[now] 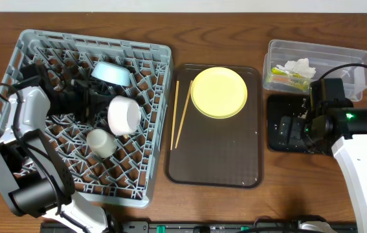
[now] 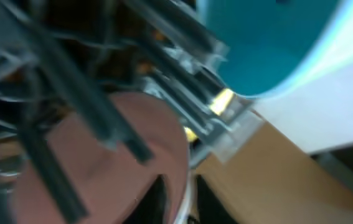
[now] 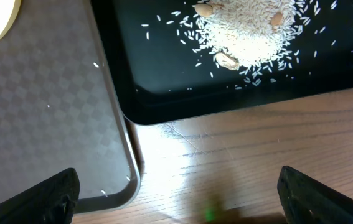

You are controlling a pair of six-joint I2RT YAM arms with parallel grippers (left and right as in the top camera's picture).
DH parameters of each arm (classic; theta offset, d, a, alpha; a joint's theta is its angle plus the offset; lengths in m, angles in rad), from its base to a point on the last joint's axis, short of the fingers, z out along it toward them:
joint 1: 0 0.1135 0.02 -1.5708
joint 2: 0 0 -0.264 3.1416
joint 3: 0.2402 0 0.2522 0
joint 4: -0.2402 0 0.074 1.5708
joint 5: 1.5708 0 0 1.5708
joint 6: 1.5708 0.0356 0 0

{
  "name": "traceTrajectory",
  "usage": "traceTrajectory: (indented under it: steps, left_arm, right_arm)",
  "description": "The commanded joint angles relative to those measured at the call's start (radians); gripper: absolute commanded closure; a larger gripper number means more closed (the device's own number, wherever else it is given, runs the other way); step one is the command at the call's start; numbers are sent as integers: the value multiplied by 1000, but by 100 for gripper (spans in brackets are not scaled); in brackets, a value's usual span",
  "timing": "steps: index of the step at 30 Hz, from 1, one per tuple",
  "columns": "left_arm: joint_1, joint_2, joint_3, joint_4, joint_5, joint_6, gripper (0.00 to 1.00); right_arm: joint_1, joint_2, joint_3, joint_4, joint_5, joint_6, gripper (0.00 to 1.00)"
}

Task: Sort waste into correct bins and load items into the dishwasher
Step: 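Lower the pink bowl into the rack and open the left gripper, then move the left gripper to the wooden chopsticks on the tray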

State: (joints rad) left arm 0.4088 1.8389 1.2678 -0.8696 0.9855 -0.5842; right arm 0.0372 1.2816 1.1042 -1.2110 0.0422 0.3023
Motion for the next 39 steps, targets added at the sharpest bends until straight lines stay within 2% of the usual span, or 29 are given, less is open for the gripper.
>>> traceTrajectory:
  steps: [1, 2, 4, 8, 13, 18, 22, 26, 29, 32, 39]
  left_arm:
    - [16, 11, -10, -4, -100, 54, 61]
    - [21, 11, -9, -1, -100, 61, 56]
    - [34, 6, -3, 8, -100, 82, 52]
    - [45, -29, 29, 19, -101, 138, 50]
    - [27, -152, 41, 73, -108, 225, 49]
    - [-51, -317, 41, 101, -253, 342, 48]
    - [-193, -429, 41, 97, -386, 416, 55]
    - [-395, -460, 40, 97, -524, 427, 58]
    - [-553, -430, 28, 106, -631, 435, 73]
    - [-673, -373, 24, 124, -692, 439, 81]
    - [-834, -203, 24, 224, -698, 517, 81]
  right_arm:
    - [-8, -12, 14, 0, 14, -27, 1]
    - [-8, -12, 14, 0, 14, -27, 1]
    - [-8, -12, 14, 0, 14, -27, 1]
    - [-8, -12, 14, 0, 14, -27, 1]
    - [-8, -12, 14, 0, 14, -27, 1]
    - [-8, -12, 14, 3, 14, -27, 1]
    - [-8, -12, 14, 8, 14, -26, 1]
    - [-8, -12, 14, 9, 13, -26, 1]
    - [-8, -12, 14, 10, 13, -26, 1]
    - [-8, -12, 14, 10, 13, -27, 1]
    - [-8, -12, 14, 10, 13, -27, 1]
